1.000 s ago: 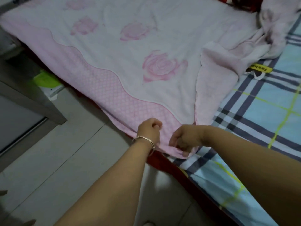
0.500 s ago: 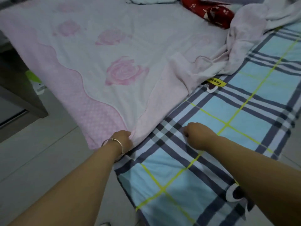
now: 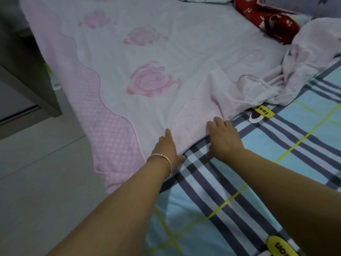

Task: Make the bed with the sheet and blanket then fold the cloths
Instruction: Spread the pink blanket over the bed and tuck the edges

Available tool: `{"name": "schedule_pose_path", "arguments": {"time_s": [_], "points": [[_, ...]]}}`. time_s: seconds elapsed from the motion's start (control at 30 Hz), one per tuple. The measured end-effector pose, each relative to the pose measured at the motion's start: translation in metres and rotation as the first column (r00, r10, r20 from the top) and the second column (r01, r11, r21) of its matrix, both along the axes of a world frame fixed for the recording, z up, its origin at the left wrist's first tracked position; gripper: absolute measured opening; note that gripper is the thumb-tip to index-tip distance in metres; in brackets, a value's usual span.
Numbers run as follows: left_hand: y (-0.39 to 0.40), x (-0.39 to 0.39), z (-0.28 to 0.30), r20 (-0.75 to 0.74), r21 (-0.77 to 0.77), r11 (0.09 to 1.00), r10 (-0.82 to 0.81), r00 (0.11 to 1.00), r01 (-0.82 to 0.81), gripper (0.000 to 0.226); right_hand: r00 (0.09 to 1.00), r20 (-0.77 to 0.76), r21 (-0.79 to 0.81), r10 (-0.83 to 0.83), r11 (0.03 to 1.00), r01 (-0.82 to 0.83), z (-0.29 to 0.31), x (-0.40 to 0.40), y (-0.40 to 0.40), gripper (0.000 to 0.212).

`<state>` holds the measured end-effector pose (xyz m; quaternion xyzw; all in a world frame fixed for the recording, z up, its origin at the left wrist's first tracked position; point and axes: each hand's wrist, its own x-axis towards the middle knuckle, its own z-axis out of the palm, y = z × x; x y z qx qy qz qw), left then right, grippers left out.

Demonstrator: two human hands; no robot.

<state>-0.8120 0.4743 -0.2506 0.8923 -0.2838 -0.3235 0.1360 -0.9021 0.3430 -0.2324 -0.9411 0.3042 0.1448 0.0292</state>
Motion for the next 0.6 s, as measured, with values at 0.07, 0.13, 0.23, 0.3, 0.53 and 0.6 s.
{"name": "schedule_pose_path", "arguments": {"time_s": [0.07, 0.13, 0.23, 0.3, 0.53, 0.6], "points": [[-0.008, 0.002, -0.005, -0.049, -0.074, 0.996, -0.057, 0.997, 0.053, 0.042, 1.0, -0.008, -0.043, -0.031, 0.999, 0.03, -0.002, 0.003, -0.015, 0.068], [-0.005, 0.003, -0.007, -0.205, -0.075, 0.982, -0.185, 0.961, 0.174, 0.025, 0.999, -0.031, -0.089, -0.038, 0.995, 0.035, -0.008, 0.005, -0.028, 0.077], [0.0, 0.002, -0.005, -0.481, 0.087, 0.917, -0.303, 0.823, 0.389, 0.018, 0.997, -0.046, -0.131, -0.062, 0.99, 0.055, -0.015, 0.006, -0.053, 0.073], [-0.003, 0.005, -0.002, -0.593, 0.208, 0.811, -0.34, 0.73, 0.547, 0.022, 0.994, -0.031, -0.147, -0.102, 0.984, 0.096, -0.016, 0.006, -0.07, 0.071], [-0.073, -0.027, -0.002, -0.128, -0.101, 0.986, 0.121, 0.984, -0.134, 0.066, 0.989, -0.094, -0.066, -0.111, 0.992, 0.105, -0.009, 0.006, -0.163, 0.099], [-0.093, -0.036, -0.007, -0.048, -0.156, 0.943, 0.289, 0.956, -0.293, 0.07, 0.99, -0.124, -0.018, -0.071, 0.997, 0.069, -0.009, 0.005, -0.189, 0.113]]}}
